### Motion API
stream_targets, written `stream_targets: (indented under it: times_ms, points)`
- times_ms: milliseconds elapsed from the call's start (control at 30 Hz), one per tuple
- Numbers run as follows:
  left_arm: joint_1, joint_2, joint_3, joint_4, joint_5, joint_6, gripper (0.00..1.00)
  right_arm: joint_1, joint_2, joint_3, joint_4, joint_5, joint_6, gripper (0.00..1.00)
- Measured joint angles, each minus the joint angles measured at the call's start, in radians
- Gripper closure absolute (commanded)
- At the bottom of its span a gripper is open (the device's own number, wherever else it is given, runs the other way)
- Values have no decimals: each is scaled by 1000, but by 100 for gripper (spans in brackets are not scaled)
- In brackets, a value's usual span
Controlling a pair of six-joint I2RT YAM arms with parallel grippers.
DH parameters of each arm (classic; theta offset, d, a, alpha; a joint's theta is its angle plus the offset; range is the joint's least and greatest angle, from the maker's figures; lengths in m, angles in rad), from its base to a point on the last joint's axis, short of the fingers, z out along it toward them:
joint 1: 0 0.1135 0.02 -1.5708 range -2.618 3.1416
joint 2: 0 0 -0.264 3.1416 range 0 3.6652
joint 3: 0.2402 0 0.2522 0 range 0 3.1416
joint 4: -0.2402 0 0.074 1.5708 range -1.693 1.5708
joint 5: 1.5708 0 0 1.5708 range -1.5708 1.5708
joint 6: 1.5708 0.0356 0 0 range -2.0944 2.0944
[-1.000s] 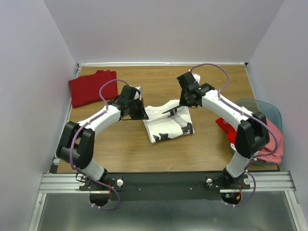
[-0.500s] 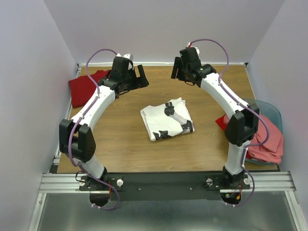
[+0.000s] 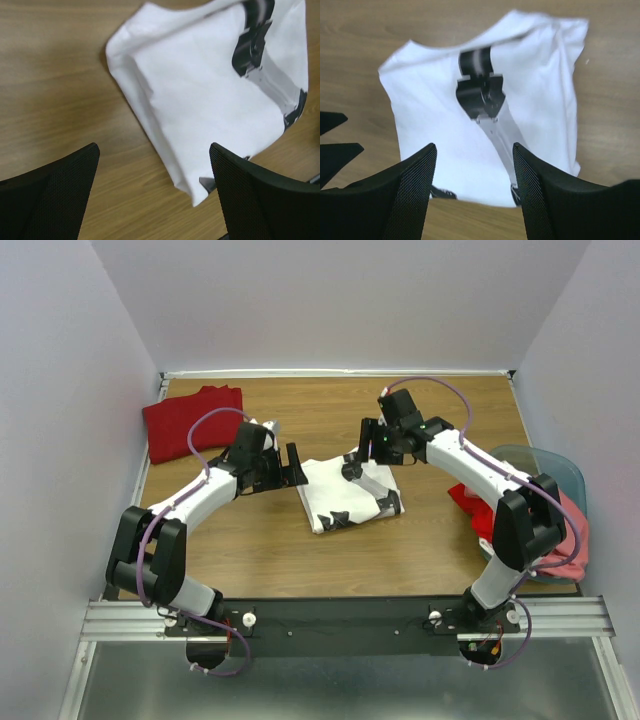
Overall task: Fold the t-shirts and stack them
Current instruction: Fold the tshirt
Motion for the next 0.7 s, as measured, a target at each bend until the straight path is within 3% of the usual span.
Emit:
stream_targets:
  times_ms: [300, 700]
  points:
    - [-9, -84, -230, 178, 151, -39, 2, 25, -53, -256, 76, -134, 64, 31]
    - [-41, -36, -356, 426, 248, -120, 2, 25, -17, -383, 190, -179, 94, 31]
